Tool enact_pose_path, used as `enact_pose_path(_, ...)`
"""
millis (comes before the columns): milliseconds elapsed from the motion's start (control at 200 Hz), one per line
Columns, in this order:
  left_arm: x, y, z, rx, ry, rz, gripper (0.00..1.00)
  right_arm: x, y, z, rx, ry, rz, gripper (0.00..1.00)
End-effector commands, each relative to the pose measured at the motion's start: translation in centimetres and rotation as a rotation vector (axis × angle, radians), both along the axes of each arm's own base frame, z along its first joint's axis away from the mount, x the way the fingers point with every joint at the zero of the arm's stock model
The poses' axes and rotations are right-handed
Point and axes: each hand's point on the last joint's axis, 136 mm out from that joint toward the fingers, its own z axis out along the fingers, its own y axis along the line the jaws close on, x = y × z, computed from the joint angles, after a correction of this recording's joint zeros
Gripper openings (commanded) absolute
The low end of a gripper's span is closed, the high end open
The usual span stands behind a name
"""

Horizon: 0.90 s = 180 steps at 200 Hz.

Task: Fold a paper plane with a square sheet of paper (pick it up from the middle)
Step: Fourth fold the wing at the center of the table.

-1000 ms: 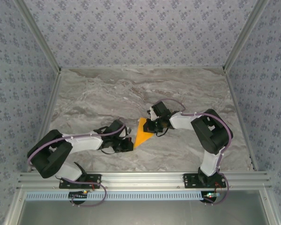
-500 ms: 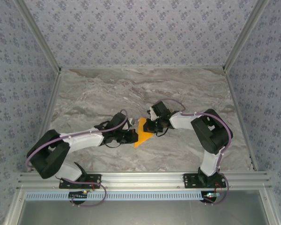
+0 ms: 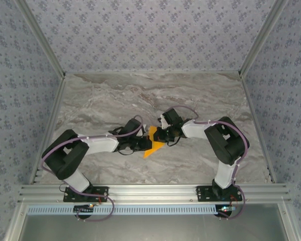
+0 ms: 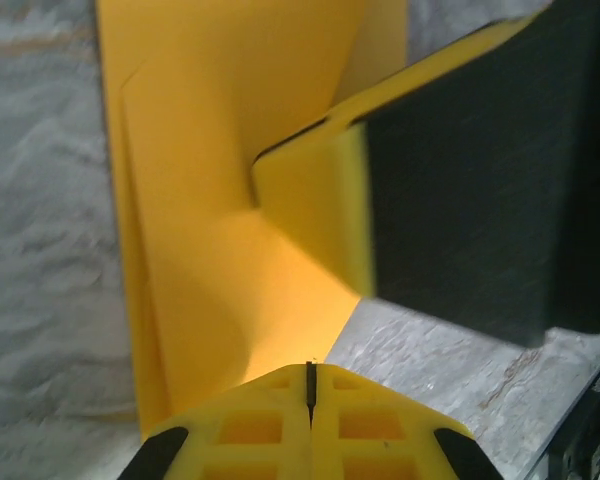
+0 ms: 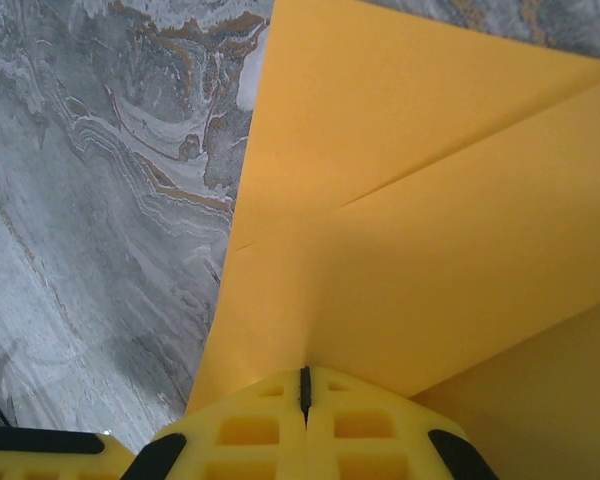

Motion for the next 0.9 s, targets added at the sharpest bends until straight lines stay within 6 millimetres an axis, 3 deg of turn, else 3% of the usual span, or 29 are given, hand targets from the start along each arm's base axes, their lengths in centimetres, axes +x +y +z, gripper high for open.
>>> enact_pose_path(0, 1.0, -1.1, -0.1, -0.012, -0.028, -0.028, 0.02, -2.0, -2.4, -4.1, -0.143, 0.090, -0.017, 0.06)
enact_pose_path(145, 1.2, -1.2, -1.4, 0.008, -0.009, -0.038, 0.01, -2.1, -2.4, -4.1, -0.146, 0.095, -0.019, 0.06)
enact_pose_path(270, 0.7, -0.1, -2.7, 0.033, 0.012, -0.029, 0.00, -2.3, -2.8, -4.5, -0.165, 0.105, -0.020, 0.06)
enact_pose_path(425, -1.1, 2.0, -4.2, 0.036, 0.060, -0.019, 0.00, -2.7, -3.7, -5.2, -0.207, 0.130, -0.031, 0.05)
enact_pose_path(894, -7.1, 5.6, -6.7, 0.013, 0.149, -0.084, 0.00, -3.5, -5.8, -7.1, -0.284, 0.193, -0.061, 0.04)
